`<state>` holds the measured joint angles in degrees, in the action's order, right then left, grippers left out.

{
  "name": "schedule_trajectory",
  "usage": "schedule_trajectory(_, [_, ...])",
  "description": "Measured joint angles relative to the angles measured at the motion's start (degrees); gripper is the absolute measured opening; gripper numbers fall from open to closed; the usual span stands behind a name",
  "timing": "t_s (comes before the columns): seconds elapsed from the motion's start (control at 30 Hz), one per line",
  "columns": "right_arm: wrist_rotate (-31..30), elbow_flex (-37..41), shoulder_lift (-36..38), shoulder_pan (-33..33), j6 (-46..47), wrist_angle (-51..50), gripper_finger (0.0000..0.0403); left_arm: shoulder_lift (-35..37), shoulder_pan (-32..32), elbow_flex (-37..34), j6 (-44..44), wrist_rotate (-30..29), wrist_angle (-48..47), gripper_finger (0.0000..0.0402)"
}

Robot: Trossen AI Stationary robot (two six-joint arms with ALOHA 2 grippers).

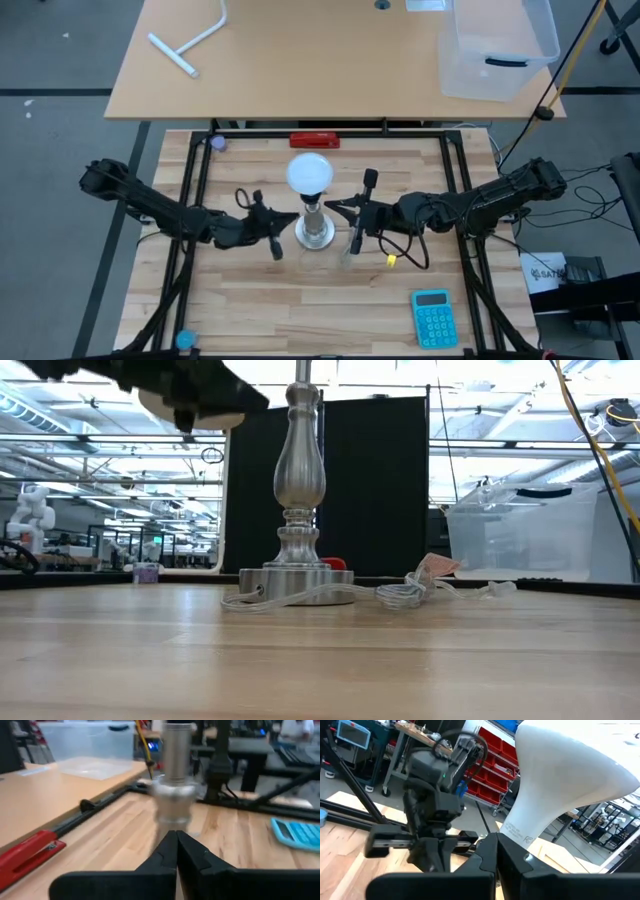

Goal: Screw lightbulb
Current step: Insert the white lightbulb into the silver lamp

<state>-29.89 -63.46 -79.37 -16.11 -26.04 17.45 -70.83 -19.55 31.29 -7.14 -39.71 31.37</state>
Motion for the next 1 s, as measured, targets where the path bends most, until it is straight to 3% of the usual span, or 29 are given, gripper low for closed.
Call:
schedule_trajectory(0.2, [-0.02,0.00,0.00,0.02,-1.12,-0.02,0.0000,-0.04,0.44,-3.57,0.13,-0.05,5.14,0.0056])
schedule_trajectory(0.43, [-0.02,0.00,0.02,0.67,-3.13,1.63,0.0000,-3.32,2.16,-3.57,0.09,3.49,6.77,0.0184])
schedule_trajectory(0.6, [-0.04,0.00,0.02,1.10,-3.12,1.59,0.0000,-7.78,4.96,-3.57,0.15,6.02,14.02,0.0256])
schedule_trajectory(0.83, [-0.01,0.00,0.02,1.10,-2.65,1.48,0.0000,-12.98,9.35,-3.57,-0.12,14.26,23.03,0.0276])
schedule_trajectory(1.0, [-0.02,0.00,0.02,1.10,-2.54,1.46,0.0000,-17.69,10.86,-3.54,-0.17,15.42,30.17,0.0277])
